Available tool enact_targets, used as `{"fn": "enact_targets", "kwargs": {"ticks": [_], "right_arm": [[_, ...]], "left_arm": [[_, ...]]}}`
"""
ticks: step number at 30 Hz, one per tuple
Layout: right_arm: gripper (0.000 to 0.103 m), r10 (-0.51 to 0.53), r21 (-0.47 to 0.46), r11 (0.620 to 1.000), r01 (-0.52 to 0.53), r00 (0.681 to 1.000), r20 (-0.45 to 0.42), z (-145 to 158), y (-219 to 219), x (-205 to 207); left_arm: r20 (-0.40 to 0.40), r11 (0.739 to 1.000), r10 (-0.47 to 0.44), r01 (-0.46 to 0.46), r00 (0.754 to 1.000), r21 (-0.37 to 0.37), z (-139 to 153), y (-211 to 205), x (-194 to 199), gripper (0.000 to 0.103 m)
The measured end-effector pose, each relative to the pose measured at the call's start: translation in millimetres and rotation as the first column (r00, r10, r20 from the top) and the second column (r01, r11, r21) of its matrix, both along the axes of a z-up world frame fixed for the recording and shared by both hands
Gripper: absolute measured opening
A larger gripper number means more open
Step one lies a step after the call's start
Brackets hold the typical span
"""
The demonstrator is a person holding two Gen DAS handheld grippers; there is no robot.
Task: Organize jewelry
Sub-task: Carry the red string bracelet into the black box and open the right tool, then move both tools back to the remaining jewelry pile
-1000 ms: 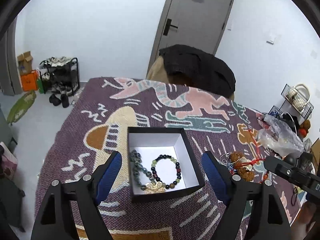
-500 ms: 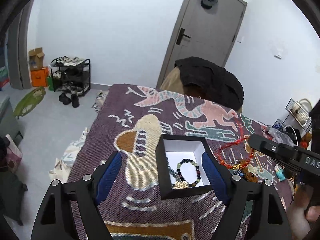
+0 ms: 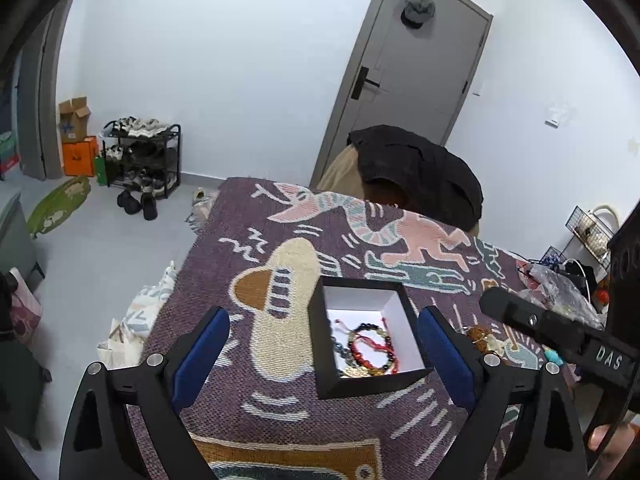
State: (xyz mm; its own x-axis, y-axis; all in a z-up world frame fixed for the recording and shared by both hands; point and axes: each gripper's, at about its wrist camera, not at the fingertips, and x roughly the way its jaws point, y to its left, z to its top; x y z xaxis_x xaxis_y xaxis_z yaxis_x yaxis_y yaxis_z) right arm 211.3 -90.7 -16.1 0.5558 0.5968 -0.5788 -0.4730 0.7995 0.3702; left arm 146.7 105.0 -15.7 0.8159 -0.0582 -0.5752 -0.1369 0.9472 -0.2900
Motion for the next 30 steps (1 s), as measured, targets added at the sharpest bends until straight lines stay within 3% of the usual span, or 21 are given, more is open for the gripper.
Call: {"fn": "enact_targets", "kwargs": {"ticks": [10, 14, 30], "right_arm": [[0.071, -0.107, 0.007, 0.994, 0.108, 0.994, -0.024, -13, -70, -13], [0.08, -0.14, 0.025, 0.99, 0.141, 0.99, -0.034, -17, -96, -17], [0.081, -0.267, 0.075, 0.959, 0.275, 0.959, -0.097, -38, -173, -21]], "left_arm": [[-0.007, 0.996, -0.09, 0.09, 0.996, 0.029, 1, -45, 5, 0.095], [-0.013, 0.992, -0.123, 0.124, 0.992, 0.035, 1, -62, 8, 0.095], [-0.047, 0.971, -0.236, 0.238, 0.971, 0.04, -4, -118, 22, 0.095]]}}
